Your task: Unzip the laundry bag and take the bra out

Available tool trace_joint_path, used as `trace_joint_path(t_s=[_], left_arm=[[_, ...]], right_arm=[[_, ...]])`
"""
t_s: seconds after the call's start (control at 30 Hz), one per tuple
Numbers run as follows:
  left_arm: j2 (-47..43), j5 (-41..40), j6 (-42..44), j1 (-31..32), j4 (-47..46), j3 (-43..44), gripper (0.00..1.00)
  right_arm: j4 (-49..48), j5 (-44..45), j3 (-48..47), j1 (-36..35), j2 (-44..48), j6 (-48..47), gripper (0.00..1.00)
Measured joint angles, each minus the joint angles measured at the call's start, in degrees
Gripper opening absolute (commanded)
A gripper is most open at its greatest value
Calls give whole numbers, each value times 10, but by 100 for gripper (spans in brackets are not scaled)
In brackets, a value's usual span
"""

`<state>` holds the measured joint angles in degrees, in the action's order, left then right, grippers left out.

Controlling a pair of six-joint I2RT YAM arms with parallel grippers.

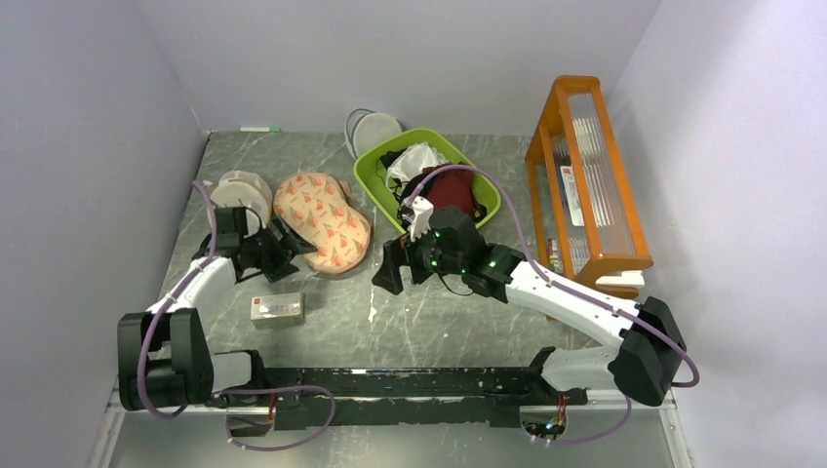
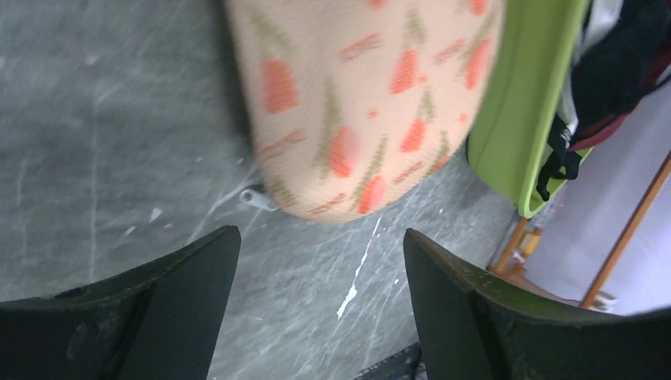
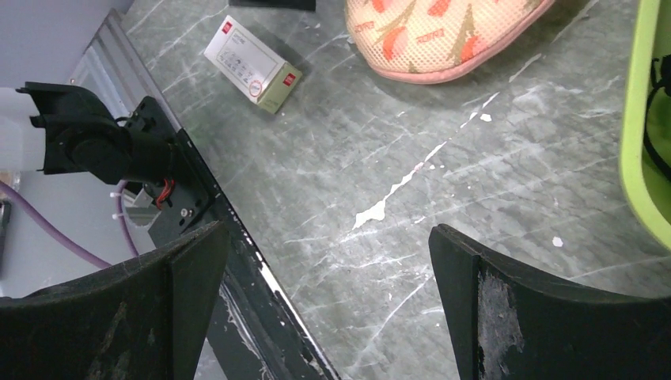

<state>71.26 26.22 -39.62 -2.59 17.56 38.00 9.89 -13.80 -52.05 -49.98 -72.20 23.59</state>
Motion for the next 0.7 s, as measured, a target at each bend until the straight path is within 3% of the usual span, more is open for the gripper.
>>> trace_joint_path(t_s=[0.1,0.3,0.53,0.7], left_arm=[[14,38,-22,-31,-41,-52,89],[46,70,-40,-35,-120,-63,87],[140,105,-65,-35,-200,-63,55],[101,121,-84,-35,-214,-67,24]], right_arm=[[-7,4,2,-7,0,7,100],[-10,12,15,-12,5,14,100],[0,31,14,-21,7,8,100],[2,43,8,-39,-3,1,100]])
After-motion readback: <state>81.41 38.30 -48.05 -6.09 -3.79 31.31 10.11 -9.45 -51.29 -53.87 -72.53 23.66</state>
